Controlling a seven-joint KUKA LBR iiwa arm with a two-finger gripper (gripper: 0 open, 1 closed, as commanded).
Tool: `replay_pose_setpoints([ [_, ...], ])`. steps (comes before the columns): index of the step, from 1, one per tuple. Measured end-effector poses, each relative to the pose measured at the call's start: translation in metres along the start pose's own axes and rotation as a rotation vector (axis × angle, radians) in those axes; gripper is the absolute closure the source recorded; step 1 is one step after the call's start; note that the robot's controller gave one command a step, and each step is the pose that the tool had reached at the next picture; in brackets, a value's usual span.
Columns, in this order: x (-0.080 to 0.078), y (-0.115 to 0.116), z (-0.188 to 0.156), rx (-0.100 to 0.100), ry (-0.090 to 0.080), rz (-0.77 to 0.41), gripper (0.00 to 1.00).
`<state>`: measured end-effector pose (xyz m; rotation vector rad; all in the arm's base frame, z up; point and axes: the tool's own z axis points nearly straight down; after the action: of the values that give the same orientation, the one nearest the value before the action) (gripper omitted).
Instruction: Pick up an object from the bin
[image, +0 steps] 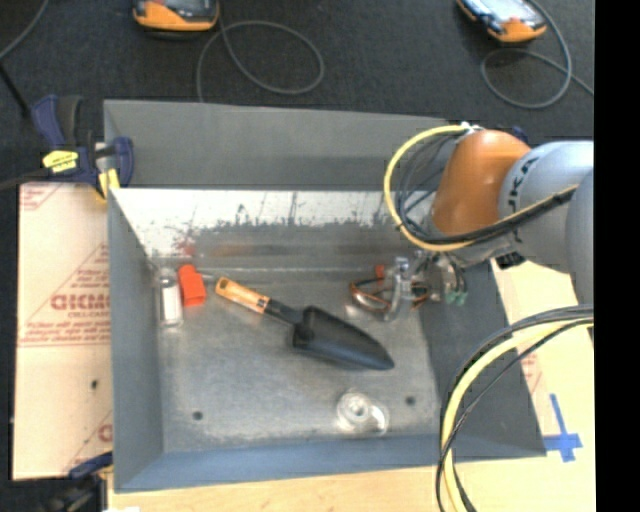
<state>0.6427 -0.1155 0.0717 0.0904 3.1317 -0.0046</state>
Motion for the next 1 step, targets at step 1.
replay_pose_setpoints([
  [1, 0.0000, -0.0001, 0.0000, 0.000, 0.000, 0.000, 1.00],
])
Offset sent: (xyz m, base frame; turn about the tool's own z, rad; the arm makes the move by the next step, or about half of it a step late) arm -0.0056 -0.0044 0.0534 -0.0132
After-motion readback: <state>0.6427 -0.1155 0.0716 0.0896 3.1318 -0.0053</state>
